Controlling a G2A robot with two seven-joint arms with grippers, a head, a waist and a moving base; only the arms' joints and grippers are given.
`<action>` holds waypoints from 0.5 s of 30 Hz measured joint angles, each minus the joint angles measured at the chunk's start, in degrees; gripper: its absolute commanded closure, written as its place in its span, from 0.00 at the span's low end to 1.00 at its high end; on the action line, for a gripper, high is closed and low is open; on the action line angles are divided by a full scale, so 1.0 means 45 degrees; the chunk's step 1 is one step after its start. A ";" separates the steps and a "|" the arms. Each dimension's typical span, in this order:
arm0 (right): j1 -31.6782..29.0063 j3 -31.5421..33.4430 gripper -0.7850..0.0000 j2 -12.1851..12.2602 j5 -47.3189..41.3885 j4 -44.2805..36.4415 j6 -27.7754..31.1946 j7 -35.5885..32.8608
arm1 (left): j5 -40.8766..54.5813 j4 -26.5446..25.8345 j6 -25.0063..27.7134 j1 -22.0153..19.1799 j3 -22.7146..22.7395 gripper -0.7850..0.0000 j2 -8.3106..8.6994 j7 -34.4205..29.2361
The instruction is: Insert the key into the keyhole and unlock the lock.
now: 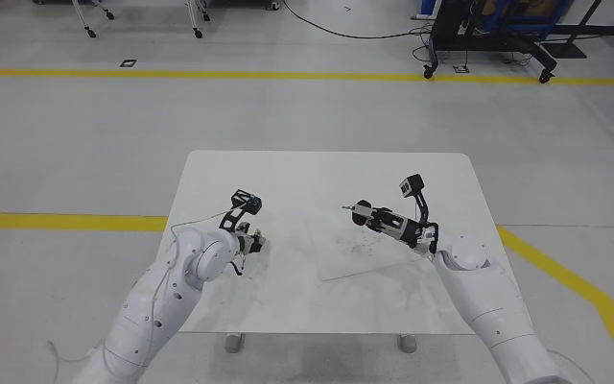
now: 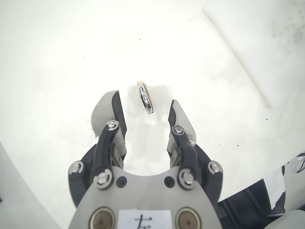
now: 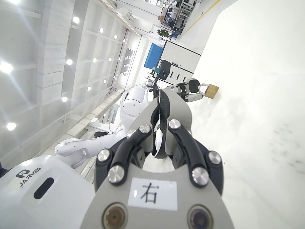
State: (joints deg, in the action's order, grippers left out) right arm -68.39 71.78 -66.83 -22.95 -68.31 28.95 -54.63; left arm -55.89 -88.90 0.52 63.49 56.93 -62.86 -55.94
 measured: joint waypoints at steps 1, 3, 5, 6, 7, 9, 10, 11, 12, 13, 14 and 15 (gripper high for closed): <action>0.0000 0.0000 1.00 0.0000 0.0000 0.0000 0.0000 0.0000 | -0.0009 0.0013 -0.0039 -0.0005 -0.0007 0.55 -0.0011 0.0007; 0.0000 0.0000 1.00 0.0000 0.0000 0.0000 0.0000 0.0000 | -0.0043 0.0082 -0.0134 -0.0034 -0.0026 0.55 -0.0038 0.0008; 0.0000 0.0000 1.00 0.0000 0.0000 0.0000 0.0000 0.0000 | -0.0060 0.0134 -0.0197 -0.0062 -0.0059 0.57 -0.0065 0.0015; 0.0000 0.0000 1.00 0.0000 0.0000 0.0000 0.0000 0.0000 | -0.0068 0.0158 -0.0215 -0.0078 -0.0090 0.60 -0.0084 0.0018; 0.0000 0.0000 1.00 0.0000 0.0000 0.0000 0.0000 0.0000 | -0.0079 0.0173 -0.0221 -0.0088 -0.0115 0.75 -0.0097 0.0019; 0.0000 0.0000 1.00 0.0000 0.0000 0.0000 0.0000 0.0000 | -0.0116 0.0201 -0.0236 -0.0113 -0.0166 1.00 -0.0125 -0.0014; 0.0000 0.0000 1.00 0.0000 0.0000 0.0000 0.0000 0.0000 | -0.0149 0.0214 -0.0238 -0.0127 -0.0183 1.00 -0.0134 -0.0051; 0.0000 0.0000 1.00 0.0000 0.0000 0.0000 0.0000 0.0000 | -0.0187 0.0227 -0.0237 -0.0139 -0.0197 1.00 -0.0140 -0.0093; 0.0000 0.0000 1.00 0.0000 0.0000 0.0000 0.0000 0.0000 | -0.0226 0.0242 -0.0232 -0.0150 -0.0204 1.00 -0.0148 -0.0159; 0.0000 0.0000 1.00 0.0000 0.0000 0.0000 0.0000 0.0000 | -0.0243 0.0247 -0.0230 -0.0155 -0.0201 1.00 -0.0152 -0.0202; 0.0000 0.0000 1.00 0.0000 0.0000 0.0000 0.0000 0.0000 | -0.0248 0.0248 -0.0231 -0.0157 -0.0190 1.00 -0.0156 -0.0239; 0.0000 0.0000 1.00 0.0000 0.0000 0.0000 0.0000 0.0000 | -0.0249 0.0243 -0.0241 -0.0156 -0.0169 1.00 -0.0161 -0.0284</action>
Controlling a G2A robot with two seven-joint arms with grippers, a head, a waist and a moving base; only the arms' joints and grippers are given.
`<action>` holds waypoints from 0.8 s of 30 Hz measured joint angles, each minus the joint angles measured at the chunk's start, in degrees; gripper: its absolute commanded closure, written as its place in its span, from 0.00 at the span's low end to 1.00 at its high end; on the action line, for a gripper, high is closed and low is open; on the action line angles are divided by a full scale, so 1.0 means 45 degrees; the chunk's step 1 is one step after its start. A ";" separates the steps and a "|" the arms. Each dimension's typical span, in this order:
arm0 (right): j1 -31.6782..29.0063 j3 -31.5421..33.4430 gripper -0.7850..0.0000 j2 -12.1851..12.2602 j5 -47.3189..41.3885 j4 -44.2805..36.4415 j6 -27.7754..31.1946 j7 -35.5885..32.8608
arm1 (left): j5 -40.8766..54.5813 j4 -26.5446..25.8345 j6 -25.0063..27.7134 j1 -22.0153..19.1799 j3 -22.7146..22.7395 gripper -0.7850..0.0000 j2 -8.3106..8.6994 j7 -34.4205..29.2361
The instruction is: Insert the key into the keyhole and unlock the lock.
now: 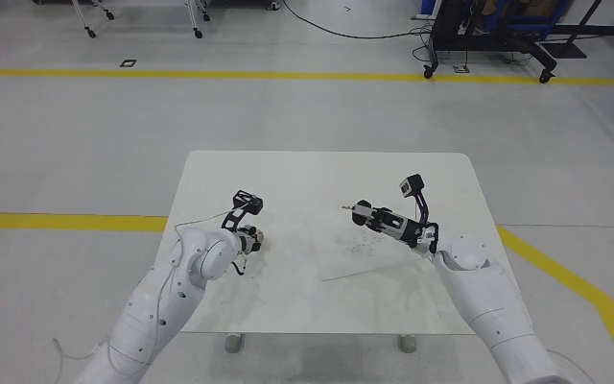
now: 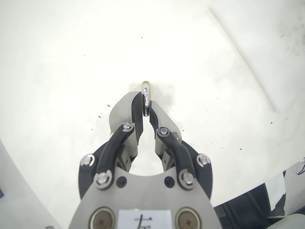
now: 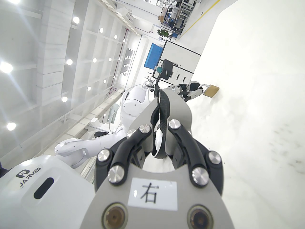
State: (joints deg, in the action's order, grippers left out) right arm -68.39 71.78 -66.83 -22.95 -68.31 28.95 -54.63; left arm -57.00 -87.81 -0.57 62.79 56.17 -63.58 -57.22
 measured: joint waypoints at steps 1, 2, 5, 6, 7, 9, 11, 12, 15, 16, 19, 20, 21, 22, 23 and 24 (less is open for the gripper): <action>0.0000 0.0000 1.00 0.0000 0.0000 0.0000 0.0000 0.0000 | -0.0001 -0.0009 -0.0006 0.0003 0.0016 1.00 -0.0003 -0.0023; 0.0000 0.0000 1.00 0.0000 0.0000 0.0000 0.0000 0.0000 | 0.0005 -0.0020 -0.0019 0.0009 0.0036 1.00 -0.0007 -0.0028; 0.0000 0.0000 1.00 0.0000 0.0000 0.0000 0.0000 0.0000 | 0.0005 -0.0012 -0.0050 0.0032 0.0076 1.00 -0.0024 0.0012; 0.0000 0.0000 1.00 0.0000 0.0000 0.0000 0.0000 0.0000 | -0.0017 0.0022 -0.0056 0.0035 0.0066 1.00 -0.0036 0.0037; 0.0000 0.0000 1.00 0.0000 0.0000 0.0000 0.0000 0.0000 | -0.0029 0.0051 -0.0058 0.0035 0.0051 1.00 -0.0047 0.0064; 0.0000 0.0000 1.00 0.0000 0.0000 0.0000 0.0000 0.0000 | -0.0038 0.0139 -0.0067 0.0021 0.0009 1.00 -0.0077 0.0143; 0.0000 0.0000 1.00 0.0000 0.0000 0.0000 0.0000 0.0000 | -0.0041 0.0233 -0.0088 -0.0007 -0.0022 1.00 -0.0106 0.0211; 0.0000 0.0000 1.00 0.0000 0.0000 0.0000 0.0000 0.0000 | -0.0057 0.0288 -0.0132 -0.0031 -0.0038 1.00 -0.0124 0.0234; 0.0000 0.0000 1.00 0.0000 0.0000 0.0000 0.0000 0.0000 | -0.0092 0.0332 -0.0234 -0.0085 -0.0052 1.00 -0.0163 0.0268; 0.0000 0.0000 1.00 0.0000 0.0000 0.0000 0.0000 0.0000 | -0.0091 0.0331 -0.0239 -0.0092 -0.0045 1.00 -0.0171 0.0274; 0.0000 0.0000 1.00 0.0000 0.0000 0.0000 0.0000 0.0000 | -0.0087 0.0297 -0.0209 -0.0080 0.0003 1.00 -0.0186 0.0310; 0.0000 0.0000 1.00 0.0000 0.0000 0.0000 0.0000 0.0000 | -0.0079 0.0288 -0.0191 -0.0065 0.0020 1.00 -0.0189 0.0322; 0.0000 0.0000 1.00 0.0000 0.0000 0.0000 0.0000 0.0000 | -0.0074 0.0278 -0.0165 -0.0050 0.0039 1.00 -0.0193 0.0329; 0.0000 0.0000 1.00 0.0000 0.0000 0.0000 0.0000 0.0000 | -0.0075 0.0268 -0.0149 -0.0042 0.0049 1.00 -0.0196 0.0331; 0.0000 0.0000 1.00 0.0000 0.0000 0.0000 0.0000 0.0000 | -0.0086 0.0258 -0.0134 -0.0033 0.0054 1.00 -0.0200 0.0332; 0.0000 0.0000 1.00 0.0000 0.0000 0.0000 0.0000 0.0000 | -0.0132 0.0249 -0.0115 -0.0023 0.0048 1.00 -0.0206 0.0326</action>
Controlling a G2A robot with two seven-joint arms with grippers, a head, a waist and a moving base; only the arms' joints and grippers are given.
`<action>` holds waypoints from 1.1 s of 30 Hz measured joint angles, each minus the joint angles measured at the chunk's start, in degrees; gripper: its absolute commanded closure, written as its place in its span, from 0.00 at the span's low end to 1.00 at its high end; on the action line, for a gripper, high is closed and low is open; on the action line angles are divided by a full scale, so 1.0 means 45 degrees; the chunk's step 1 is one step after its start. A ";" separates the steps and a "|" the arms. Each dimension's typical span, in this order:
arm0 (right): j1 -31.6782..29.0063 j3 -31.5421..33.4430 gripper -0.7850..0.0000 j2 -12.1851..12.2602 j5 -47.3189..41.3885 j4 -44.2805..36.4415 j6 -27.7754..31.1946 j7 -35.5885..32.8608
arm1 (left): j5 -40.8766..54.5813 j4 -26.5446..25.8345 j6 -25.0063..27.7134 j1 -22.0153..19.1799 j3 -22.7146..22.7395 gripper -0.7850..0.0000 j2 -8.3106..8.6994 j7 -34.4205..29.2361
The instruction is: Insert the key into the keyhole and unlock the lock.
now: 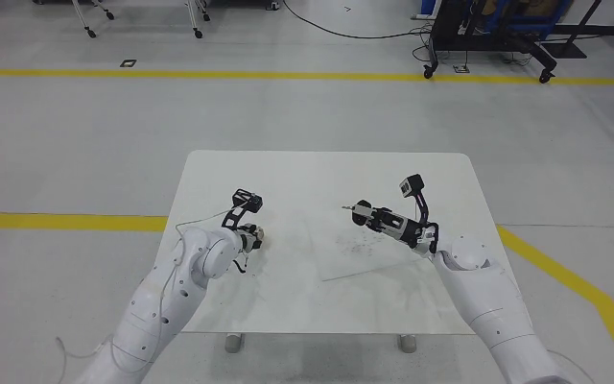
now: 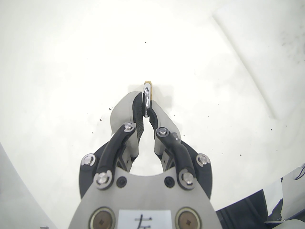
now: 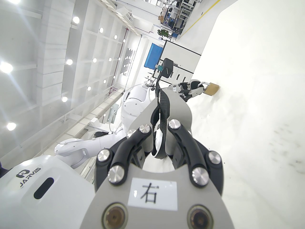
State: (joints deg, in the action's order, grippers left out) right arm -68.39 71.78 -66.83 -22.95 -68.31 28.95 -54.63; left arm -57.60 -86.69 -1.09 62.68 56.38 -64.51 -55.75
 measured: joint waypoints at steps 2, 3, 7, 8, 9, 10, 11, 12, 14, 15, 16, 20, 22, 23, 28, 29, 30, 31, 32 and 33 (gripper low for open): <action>0.0000 0.0000 1.00 0.0000 0.0000 0.0000 0.0000 0.0000 | -0.0063 -0.0005 0.0013 0.0008 -0.0013 1.00 -0.0011 -0.0020; 0.0000 0.0000 1.00 0.0000 0.0000 0.0000 0.0000 0.0000 | -0.0085 -0.0004 0.0021 0.0008 -0.0015 1.00 -0.0018 -0.0034; 0.0000 0.0000 1.00 0.0000 0.0000 0.0000 0.0000 0.0000 | -0.0100 0.0010 0.0038 -0.0001 -0.0001 0.96 -0.0046 -0.0059; 0.0000 0.0000 1.00 0.0000 0.0000 0.0000 0.0000 0.0000 | -0.0108 0.0013 0.0038 -0.0003 0.0000 0.94 -0.0053 -0.0059; 0.0000 0.0000 1.00 0.0000 0.0000 0.0000 0.0000 0.0000 | -0.0117 0.0019 0.0037 -0.0007 0.0000 0.91 -0.0063 -0.0060; 0.0000 0.0000 1.00 0.0000 0.0000 0.0000 0.0000 0.0000 | -0.0123 0.0025 0.0036 -0.0009 -0.0003 0.87 -0.0071 -0.0060; 0.0000 0.0000 1.00 0.0000 0.0000 0.0000 0.0000 0.0000 | -0.0130 0.0032 0.0035 -0.0011 -0.0009 0.84 -0.0079 -0.0060; 0.0000 0.0000 1.00 0.0000 0.0000 0.0000 0.0000 0.0000 | -0.0145 0.0045 0.0037 -0.0016 -0.0019 0.80 -0.0090 -0.0063; 0.0000 0.0000 1.00 0.0000 0.0000 0.0000 0.0000 0.0000 | -0.0163 0.0067 0.0036 -0.0024 -0.0032 0.73 -0.0106 -0.0084; 0.0000 0.0000 1.00 0.0000 0.0000 0.0000 0.0000 0.0000 | -0.0171 0.0076 0.0034 -0.0030 -0.0042 0.73 -0.0117 -0.0102; 0.0000 0.0000 1.00 0.0000 0.0000 0.0000 0.0000 0.0000 | -0.0169 0.0080 0.0035 -0.0034 -0.0049 0.73 -0.0127 -0.0113; 0.0000 0.0000 1.00 0.0000 0.0000 0.0000 0.0000 0.0000 | -0.0181 0.0099 0.0060 -0.0055 -0.0072 0.73 -0.0162 -0.0127; 0.0000 0.0000 1.00 0.0000 0.0000 0.0000 0.0000 0.0000 | -0.0156 0.0114 0.0069 -0.0060 -0.0073 0.73 -0.0183 -0.0078; 0.0000 0.0000 1.00 0.0000 0.0000 0.0000 0.0000 0.0000 | -0.0154 0.0122 0.0073 -0.0066 -0.0072 0.73 -0.0192 -0.0039; 0.0000 0.0000 1.00 0.0000 0.0000 0.0000 0.0000 0.0000 | -0.0278 0.0156 0.0038 -0.0124 -0.0127 0.99 -0.0252 0.0164; 0.0000 0.0000 1.00 0.0000 0.0000 0.0000 0.0000 0.0000 | -0.0300 0.0180 0.0029 -0.0140 -0.0146 1.00 -0.0265 0.0165; 0.0000 0.0000 1.00 0.0000 0.0000 0.0000 0.0000 0.0000 | -0.0336 0.0226 0.0025 -0.0164 -0.0176 1.00 -0.0280 0.0148; 0.0000 0.0000 1.00 0.0000 0.0000 0.0000 0.0000 0.0000 | -0.0344 0.0268 0.0022 -0.0183 -0.0199 1.00 -0.0294 0.0125; 0.0000 0.0000 1.00 0.0000 0.0000 0.0000 0.0000 0.0000 | -0.0345 0.0321 0.0021 -0.0206 -0.0224 1.00 -0.0309 0.0092; 0.0000 0.0000 1.00 0.0000 0.0000 0.0000 0.0000 0.0000 | -0.0352 0.0408 0.0011 -0.0245 -0.0261 1.00 -0.0330 0.0039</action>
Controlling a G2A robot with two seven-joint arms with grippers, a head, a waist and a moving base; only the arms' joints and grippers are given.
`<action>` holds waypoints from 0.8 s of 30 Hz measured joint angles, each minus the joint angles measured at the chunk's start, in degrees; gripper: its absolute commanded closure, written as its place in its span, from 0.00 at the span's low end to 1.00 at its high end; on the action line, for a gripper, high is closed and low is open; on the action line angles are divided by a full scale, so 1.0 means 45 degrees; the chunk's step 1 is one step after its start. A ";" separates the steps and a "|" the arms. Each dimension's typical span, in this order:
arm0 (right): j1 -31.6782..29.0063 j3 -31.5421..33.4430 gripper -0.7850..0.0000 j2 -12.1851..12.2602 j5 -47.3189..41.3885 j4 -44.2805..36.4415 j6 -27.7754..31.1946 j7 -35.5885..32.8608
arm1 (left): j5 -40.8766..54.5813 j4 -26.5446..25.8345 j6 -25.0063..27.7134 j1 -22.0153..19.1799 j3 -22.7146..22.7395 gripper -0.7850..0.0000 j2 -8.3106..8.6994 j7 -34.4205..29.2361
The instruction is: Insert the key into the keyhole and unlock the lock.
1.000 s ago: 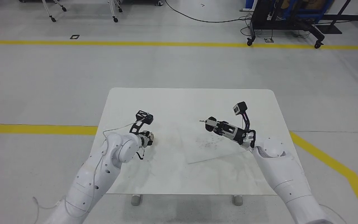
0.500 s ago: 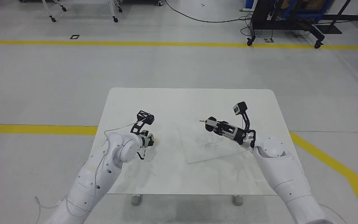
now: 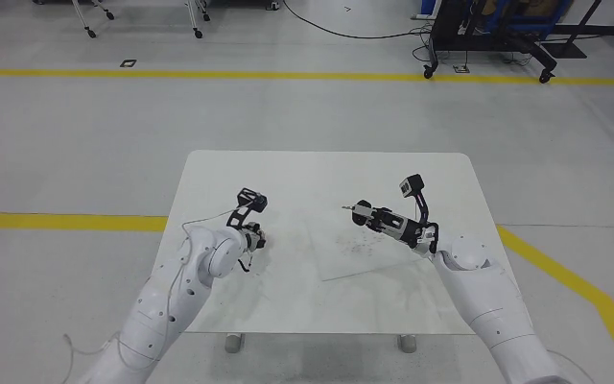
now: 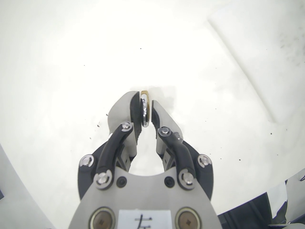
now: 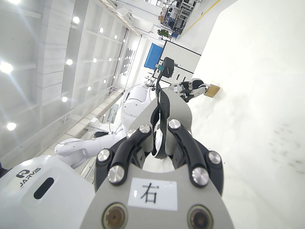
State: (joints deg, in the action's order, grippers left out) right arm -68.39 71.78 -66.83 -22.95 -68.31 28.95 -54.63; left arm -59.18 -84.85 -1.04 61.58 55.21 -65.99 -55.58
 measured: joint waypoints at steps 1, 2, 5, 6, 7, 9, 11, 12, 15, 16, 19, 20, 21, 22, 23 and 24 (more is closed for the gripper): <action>0.0000 0.0000 1.00 0.0000 0.0000 0.0000 0.0000 0.0000 | -0.0008 0.0071 -0.0008 -0.0036 -0.0030 1.00 -0.0017 -0.0027; 0.0000 0.0000 1.00 0.0000 0.0000 0.0000 0.0000 0.0000 | -0.0014 0.0142 -0.0012 -0.0075 -0.0059 1.00 -0.0035 -0.0041; 0.0000 0.0000 1.00 0.0000 0.0000 0.0000 0.0000 0.0000 | 0.0019 0.0341 -0.0034 -0.0190 -0.0101 1.00 -0.0089 -0.0007; 0.0000 0.0000 1.00 0.0000 0.0000 0.0000 0.0000 0.0000 | 0.0066 0.0395 -0.0069 -0.0220 -0.0085 1.00 -0.0107 0.0048; 0.0000 0.0000 1.00 0.0000 0.0000 0.0000 0.0000 0.0000 | 0.0083 0.0425 -0.0094 -0.0235 -0.0073 1.00 -0.0119 0.0096; 0.0000 0.0000 1.00 0.0000 0.0000 0.0000 0.0000 0.0000 | 0.0185 0.0455 -0.0216 -0.0231 0.0013 1.00 -0.0146 0.0352; 0.0000 0.0000 1.00 0.0000 0.0000 0.0000 0.0000 0.0000 | 0.0649 0.0416 -0.0465 -0.0162 0.0262 1.00 -0.0182 0.0831; 0.0000 0.0000 1.00 0.0000 0.0000 0.0000 0.0000 0.0000 | 0.1390 0.0318 -0.0647 -0.0074 0.0589 1.00 -0.0216 0.1317; 0.0000 0.0000 1.00 0.0000 0.0000 0.0000 0.0000 0.0000 | 0.4409 0.0159 -0.0681 0.0280 0.1865 1.00 -0.0273 0.2661; 0.0000 0.0000 1.00 0.0000 0.0000 0.0000 0.0000 0.0000 | 0.5531 0.0204 -0.0489 0.0397 0.2288 1.00 -0.0281 0.2855; 0.0000 0.0000 1.00 0.0000 0.0000 0.0000 0.0000 0.0000 | 0.9276 0.0624 0.0288 0.0677 0.3478 1.00 -0.0298 0.2332; 0.0000 0.0000 1.00 0.0000 0.0000 0.0000 0.0000 0.0000 | 1.0501 0.0824 0.0477 0.0731 0.3767 1.00 -0.0310 0.1936; 0.0000 0.0000 1.00 0.0000 0.0000 0.0000 0.0000 0.0000 | 1.2127 0.1162 0.0659 0.0765 0.4096 1.00 -0.0330 0.1312; 0.0000 0.0000 1.00 0.0000 0.0000 0.0000 0.0000 0.0000 | 1.3338 0.1477 0.0709 0.0763 0.4283 1.00 -0.0349 0.0755; 0.0000 0.0000 1.00 0.0000 0.0000 0.0000 0.0000 0.0000 | 1.4485 0.1816 0.0697 0.0717 0.4387 1.00 -0.0362 0.0075; 0.0000 0.0000 1.00 0.0000 0.0000 0.0000 0.0000 0.0000 | 1.5758 0.2247 0.0763 0.0559 0.4459 1.00 -0.0358 -0.0847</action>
State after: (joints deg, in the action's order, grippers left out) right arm -68.39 71.78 -66.84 -22.95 -68.31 28.95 -54.63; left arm 11.73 -74.74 2.40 64.09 75.27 -67.61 -59.39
